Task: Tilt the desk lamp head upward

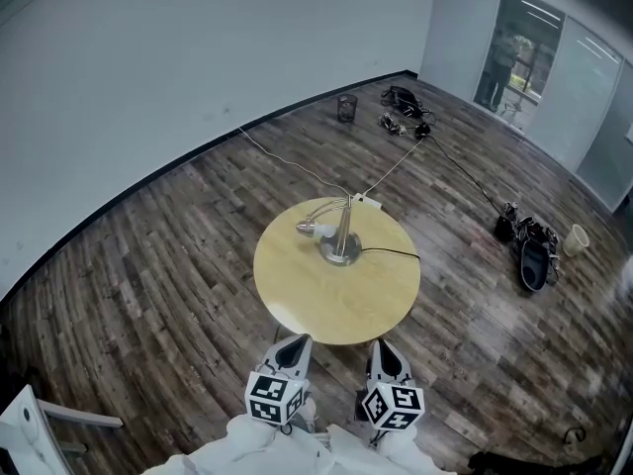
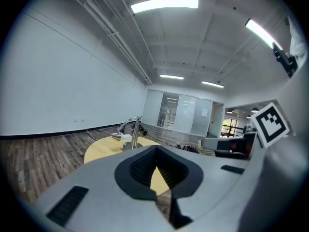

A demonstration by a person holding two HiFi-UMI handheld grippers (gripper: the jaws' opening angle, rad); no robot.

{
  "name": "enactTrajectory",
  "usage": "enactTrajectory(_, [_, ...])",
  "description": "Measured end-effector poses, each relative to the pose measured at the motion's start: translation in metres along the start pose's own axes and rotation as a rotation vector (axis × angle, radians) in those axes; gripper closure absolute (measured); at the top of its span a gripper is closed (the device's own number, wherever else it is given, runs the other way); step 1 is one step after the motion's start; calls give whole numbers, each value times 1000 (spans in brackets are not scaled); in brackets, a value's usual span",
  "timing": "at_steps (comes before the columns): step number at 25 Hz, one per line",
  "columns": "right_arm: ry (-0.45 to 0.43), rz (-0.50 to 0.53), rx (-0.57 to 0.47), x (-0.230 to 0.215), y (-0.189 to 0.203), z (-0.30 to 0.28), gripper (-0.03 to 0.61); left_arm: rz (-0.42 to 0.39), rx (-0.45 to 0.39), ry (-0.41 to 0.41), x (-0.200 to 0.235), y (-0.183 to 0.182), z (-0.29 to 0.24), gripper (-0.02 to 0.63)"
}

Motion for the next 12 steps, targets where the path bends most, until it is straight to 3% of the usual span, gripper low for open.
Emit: enactTrajectory(12, [40,-50,-21,-1,-16,-80,569,8,26,32,62,-37,-64,614])
Point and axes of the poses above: the fingertips, and each gripper's own axes: z backward along the fingers, x to its left, y out of its underside, the point moved 7 cm from there along z, backward along the fingers, and after that the axes turned 12 degrees about z, right-handed, at the moved point
